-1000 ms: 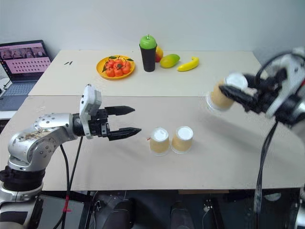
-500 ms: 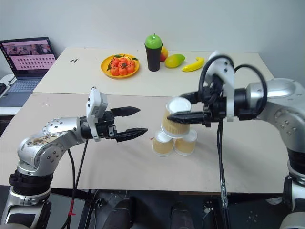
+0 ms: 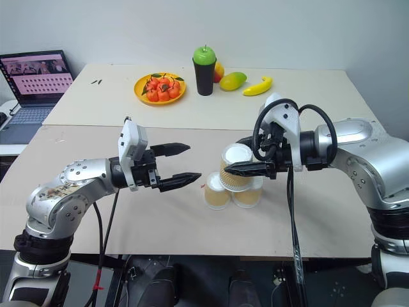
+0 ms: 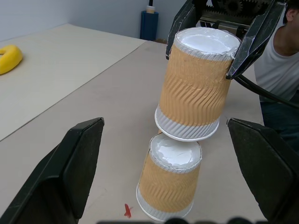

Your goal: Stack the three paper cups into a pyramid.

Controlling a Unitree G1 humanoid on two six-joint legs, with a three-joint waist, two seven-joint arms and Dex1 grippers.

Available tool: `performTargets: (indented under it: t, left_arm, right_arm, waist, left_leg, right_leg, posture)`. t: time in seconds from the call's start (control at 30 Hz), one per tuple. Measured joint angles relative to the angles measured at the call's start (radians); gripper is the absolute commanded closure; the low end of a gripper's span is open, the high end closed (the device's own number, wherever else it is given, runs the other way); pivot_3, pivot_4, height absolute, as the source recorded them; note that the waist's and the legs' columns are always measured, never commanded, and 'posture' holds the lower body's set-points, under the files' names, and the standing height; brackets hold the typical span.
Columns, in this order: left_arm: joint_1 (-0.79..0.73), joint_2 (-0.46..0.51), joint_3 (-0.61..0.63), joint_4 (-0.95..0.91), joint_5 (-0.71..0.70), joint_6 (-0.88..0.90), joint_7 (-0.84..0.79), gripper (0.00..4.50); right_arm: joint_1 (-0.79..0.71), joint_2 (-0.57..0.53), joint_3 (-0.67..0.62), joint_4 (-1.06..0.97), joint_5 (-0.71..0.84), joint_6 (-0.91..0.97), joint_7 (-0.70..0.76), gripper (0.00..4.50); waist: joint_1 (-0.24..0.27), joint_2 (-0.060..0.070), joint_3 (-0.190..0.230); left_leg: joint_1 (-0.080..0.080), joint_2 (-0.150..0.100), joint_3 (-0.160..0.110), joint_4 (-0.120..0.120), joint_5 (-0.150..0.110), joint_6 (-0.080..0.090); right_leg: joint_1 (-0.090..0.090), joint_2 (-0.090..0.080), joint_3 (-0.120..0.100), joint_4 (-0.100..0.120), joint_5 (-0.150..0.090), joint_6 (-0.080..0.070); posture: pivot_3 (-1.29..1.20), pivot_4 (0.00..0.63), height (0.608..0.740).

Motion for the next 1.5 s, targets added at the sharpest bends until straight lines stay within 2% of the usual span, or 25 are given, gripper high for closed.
performTargets:
  t: [0.3,0.37,0.47,0.87,1.23,1.33,1.4,1.5]
  left_arm:
    - [-0.001,0.016,-0.001,0.000,0.007,0.000,-0.004,0.00]
    - [-0.001,0.023,0.000,0.000,0.006,0.000,-0.005,0.00]
    - [-0.001,0.038,0.000,0.000,0.005,0.000,-0.008,0.00]
    - [-0.002,0.042,0.000,0.000,0.002,0.000,-0.004,0.00]
    - [-0.005,0.041,0.000,0.001,0.004,0.000,-0.004,0.00]
    - [-0.010,0.041,0.001,0.004,0.000,0.002,-0.004,0.00]
    - [-0.016,0.044,0.028,0.010,-0.030,0.027,0.000,0.00]
    - [-0.022,0.088,0.075,0.023,-0.048,0.069,0.017,0.00]
  right_arm:
    - [0.000,0.012,0.002,-0.001,-0.027,0.000,0.014,1.81]
    - [0.000,0.012,0.002,-0.001,-0.034,0.000,0.017,0.86]
    - [0.000,0.012,0.013,-0.001,-0.051,-0.009,0.023,0.05]
    - [-0.020,0.009,0.022,0.024,-0.101,-0.074,0.071,0.05]
    - [-0.069,-0.011,-0.029,0.047,-0.094,-0.073,0.090,0.05]
    - [-0.107,-0.039,-0.083,0.080,-0.057,-0.052,0.102,0.05]
    - [-0.104,-0.119,-0.162,0.134,-0.037,-0.049,0.139,0.05]
    - [0.025,-0.240,-0.311,0.235,-0.064,-0.088,0.186,0.05]
  waist:
    - [0.000,0.000,0.000]
    - [0.000,0.000,0.000]
    - [0.000,0.000,0.000]
    - [0.000,0.000,0.000]
    - [-0.001,0.000,0.000]
    - [0.000,0.000,0.000]
    - [0.008,0.000,0.000]
    - [0.013,-0.002,0.000]
  left_leg:
    - [0.000,0.000,0.000,0.000,0.000,0.000]
    - [0.000,0.000,0.000,0.000,0.000,0.000]
    - [0.000,0.000,0.000,0.000,0.000,0.000]
    - [0.000,0.000,0.000,0.000,0.000,0.000]
    - [0.000,0.000,0.000,0.000,0.000,0.000]
    - [0.000,0.000,0.000,0.000,0.000,0.000]
    - [-0.001,0.000,0.000,-0.001,0.000,0.000]
    - [-0.001,0.000,0.000,0.000,-0.001,0.000]
  right_leg:
    - [0.000,0.000,0.000,0.000,0.000,0.000]
    - [0.000,0.000,0.000,0.000,0.000,0.000]
    - [0.000,0.000,0.000,0.000,0.000,0.000]
    - [0.000,0.000,0.000,0.000,0.000,0.000]
    - [0.000,0.000,0.000,0.000,0.000,0.000]
    - [0.000,0.000,0.000,0.000,0.000,0.000]
    - [0.000,0.000,0.000,-0.001,0.000,0.000]
    - [0.001,0.000,0.000,-0.004,0.000,0.000]
  posture:
    - [0.00,0.150,0.732]
    - [0.00,0.150,0.732]
    - [0.00,0.150,0.732]
    - [0.00,0.150,0.732]
    - [0.00,0.150,0.732]
    - [0.00,0.150,0.732]
    - [0.00,0.150,0.732]
    - [0.00,0.150,0.732]
